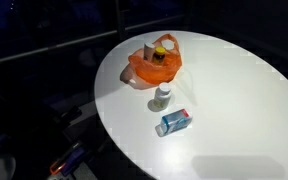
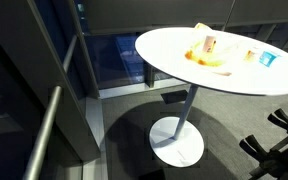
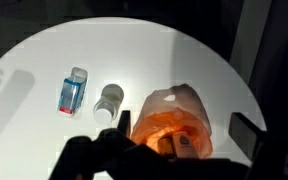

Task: Pick up the long white container on the left and put it in the orange plastic bag

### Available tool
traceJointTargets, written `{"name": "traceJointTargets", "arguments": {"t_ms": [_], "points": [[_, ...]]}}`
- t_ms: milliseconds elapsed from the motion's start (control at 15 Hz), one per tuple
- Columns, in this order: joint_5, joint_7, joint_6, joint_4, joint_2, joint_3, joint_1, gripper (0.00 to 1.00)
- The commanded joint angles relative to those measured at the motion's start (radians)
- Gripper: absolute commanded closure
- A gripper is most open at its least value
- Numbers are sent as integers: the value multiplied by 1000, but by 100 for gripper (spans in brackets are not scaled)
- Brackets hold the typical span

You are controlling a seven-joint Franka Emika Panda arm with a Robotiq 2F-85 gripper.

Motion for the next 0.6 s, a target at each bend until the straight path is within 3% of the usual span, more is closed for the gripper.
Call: {"name": "traceJointTargets", "arguments": {"t_ms": [0,533], "points": [[-15,5,20,-74,-123,-13,-7,0],[-1,-6,-3,-68,-141,-27,-5,0]]}}
